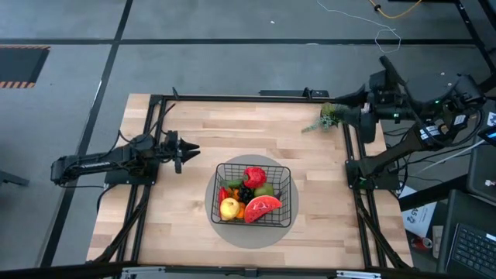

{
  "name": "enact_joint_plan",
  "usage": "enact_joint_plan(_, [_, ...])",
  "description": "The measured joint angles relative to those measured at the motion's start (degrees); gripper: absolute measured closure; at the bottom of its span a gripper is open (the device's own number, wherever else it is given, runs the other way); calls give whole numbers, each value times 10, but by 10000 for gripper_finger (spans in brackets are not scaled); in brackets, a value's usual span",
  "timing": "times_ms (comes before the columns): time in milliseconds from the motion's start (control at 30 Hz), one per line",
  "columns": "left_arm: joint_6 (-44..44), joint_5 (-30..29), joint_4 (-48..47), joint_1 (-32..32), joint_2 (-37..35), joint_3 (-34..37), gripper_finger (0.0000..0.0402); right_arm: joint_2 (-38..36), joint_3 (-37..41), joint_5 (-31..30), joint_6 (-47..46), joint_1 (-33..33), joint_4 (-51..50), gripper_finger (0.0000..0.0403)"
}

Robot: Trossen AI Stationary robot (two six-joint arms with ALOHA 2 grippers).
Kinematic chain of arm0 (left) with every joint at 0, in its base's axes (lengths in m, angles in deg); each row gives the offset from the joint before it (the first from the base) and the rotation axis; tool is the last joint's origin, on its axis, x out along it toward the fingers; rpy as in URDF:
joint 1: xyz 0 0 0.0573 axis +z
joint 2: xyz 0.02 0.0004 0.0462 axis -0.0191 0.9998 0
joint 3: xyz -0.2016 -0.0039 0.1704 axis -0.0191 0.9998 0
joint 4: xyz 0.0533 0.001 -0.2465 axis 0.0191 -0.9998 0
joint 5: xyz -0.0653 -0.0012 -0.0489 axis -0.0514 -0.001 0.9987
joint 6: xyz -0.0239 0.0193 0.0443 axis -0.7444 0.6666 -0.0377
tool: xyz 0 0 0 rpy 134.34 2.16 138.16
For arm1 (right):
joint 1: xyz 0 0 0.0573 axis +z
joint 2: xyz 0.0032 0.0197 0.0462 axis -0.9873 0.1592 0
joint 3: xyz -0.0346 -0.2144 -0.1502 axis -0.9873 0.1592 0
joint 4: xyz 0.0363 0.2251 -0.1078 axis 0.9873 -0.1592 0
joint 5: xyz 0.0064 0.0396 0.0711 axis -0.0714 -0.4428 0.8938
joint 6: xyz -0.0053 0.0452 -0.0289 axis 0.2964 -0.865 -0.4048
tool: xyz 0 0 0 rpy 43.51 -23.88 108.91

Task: Build produce basket
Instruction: Return to Home Position

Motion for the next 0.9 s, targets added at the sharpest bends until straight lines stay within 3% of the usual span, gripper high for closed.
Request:
enact_joint_plan(133, [0, 0, 0, 0, 0, 0, 269, 1, 18, 50, 43, 0, 11, 175])
enact_joint_plan(400, [0, 0, -1, 0, 0, 0, 269, -14, 87, 56, 45, 0, 20, 175])
enact_joint_plan(533, [0, 0, -1, 0, 0, 0, 269, -61, 145, 64, 57, 0, 27, 175])
enact_joint_plan(733, [0, 0, -1, 0, 0, 0, 269, -174, 301, 98, 61, 0, 161, 175])
enact_joint_plan(900, [0, 0, -1, 0, 0, 0, 269, -261, 484, 211, 81, 0, 338, 175])
